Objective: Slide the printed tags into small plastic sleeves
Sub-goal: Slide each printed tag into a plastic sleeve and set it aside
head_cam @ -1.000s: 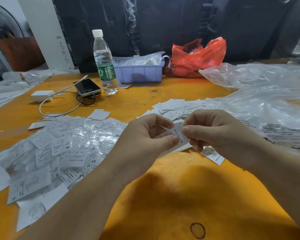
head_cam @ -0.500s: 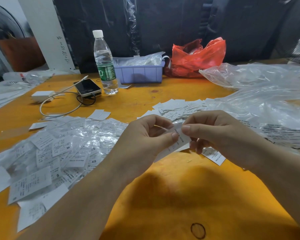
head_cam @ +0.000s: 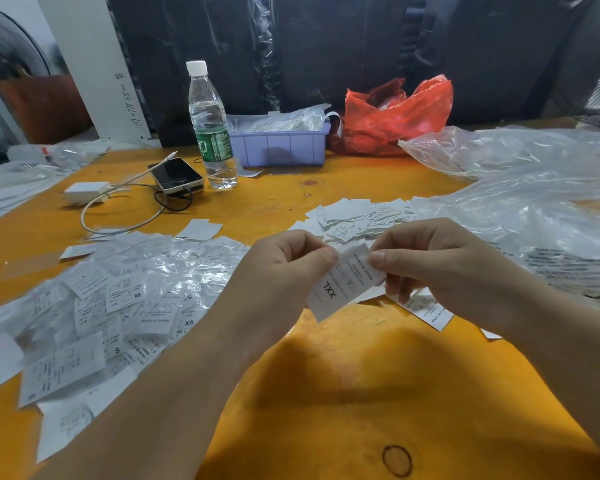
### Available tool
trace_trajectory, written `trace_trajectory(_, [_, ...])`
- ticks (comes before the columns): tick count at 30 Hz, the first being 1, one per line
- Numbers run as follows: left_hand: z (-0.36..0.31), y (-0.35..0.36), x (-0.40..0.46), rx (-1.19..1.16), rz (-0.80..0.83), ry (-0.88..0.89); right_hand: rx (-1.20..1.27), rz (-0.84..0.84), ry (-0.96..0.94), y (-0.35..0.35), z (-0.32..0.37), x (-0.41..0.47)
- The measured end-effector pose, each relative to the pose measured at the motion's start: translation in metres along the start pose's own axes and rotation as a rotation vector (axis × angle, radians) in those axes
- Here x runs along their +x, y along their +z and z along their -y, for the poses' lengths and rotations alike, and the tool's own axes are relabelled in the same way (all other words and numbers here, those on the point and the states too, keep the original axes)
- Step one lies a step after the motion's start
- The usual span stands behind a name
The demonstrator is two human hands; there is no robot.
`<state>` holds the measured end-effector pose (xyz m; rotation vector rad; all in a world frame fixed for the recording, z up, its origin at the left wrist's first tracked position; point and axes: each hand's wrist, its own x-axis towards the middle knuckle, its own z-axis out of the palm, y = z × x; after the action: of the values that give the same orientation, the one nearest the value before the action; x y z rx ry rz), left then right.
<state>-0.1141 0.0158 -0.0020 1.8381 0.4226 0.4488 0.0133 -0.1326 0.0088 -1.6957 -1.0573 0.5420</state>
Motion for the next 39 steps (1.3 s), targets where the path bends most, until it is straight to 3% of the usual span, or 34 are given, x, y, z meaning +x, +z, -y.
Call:
trace_trajectory(12, [-0.0015, 0.0068, -0.0042, -0.013, 0.094, 0.026, -0.025, 0.169, 0.020, 0.0047, 0.0011, -0.0047])
trace_trajectory(22, [0.0016, 0.0053, -0.0023, -0.011, 0.014, 0.011, 0.030, 0.086, -0.080, 0.0011, -0.0034, -0.0030])
trace_trajectory(32, [-0.0011, 0.0040, -0.0013, -0.018, 0.090, -0.067, 0.028, 0.037, -0.066, -0.0009, -0.0040, -0.0009])
trace_trajectory(39, [0.0002, 0.0040, -0.0007, 0.008, 0.059, -0.035, 0.065, 0.016, -0.038, -0.0012, -0.0029, -0.0005])
